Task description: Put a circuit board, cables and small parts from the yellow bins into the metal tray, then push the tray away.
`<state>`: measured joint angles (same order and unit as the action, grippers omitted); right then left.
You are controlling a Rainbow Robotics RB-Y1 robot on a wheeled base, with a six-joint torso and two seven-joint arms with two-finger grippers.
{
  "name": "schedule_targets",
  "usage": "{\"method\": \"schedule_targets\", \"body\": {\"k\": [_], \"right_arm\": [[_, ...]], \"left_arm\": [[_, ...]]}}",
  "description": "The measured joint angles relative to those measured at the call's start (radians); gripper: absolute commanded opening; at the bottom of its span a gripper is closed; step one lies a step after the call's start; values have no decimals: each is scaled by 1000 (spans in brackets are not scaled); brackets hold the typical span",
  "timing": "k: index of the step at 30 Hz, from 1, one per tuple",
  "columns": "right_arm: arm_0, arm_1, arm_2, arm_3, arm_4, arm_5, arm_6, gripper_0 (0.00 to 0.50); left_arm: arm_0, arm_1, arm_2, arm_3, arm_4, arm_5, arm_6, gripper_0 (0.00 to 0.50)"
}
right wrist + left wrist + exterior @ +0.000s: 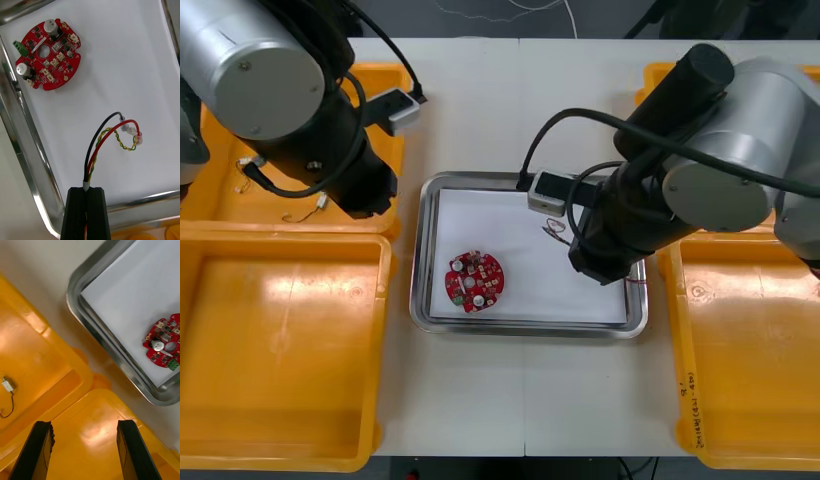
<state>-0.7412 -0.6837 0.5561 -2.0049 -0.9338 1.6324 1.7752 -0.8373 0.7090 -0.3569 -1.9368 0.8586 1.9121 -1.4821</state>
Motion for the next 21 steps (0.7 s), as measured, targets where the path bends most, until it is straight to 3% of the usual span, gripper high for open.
{"method": "schedule_targets", "body": {"k": [8, 14, 21], "right_arm": [[-21, 12, 93, 50, 25, -42, 237, 0], [-22, 12, 115, 93, 25, -59, 308, 0], [-22, 12, 180, 151, 25, -153, 360, 0]], "left_arm": [[68, 7, 106, -3, -68, 0, 0, 500], [107, 8, 169, 13, -75, 0, 0, 500], [123, 8, 254, 83, -71, -1, 0, 500]]}}
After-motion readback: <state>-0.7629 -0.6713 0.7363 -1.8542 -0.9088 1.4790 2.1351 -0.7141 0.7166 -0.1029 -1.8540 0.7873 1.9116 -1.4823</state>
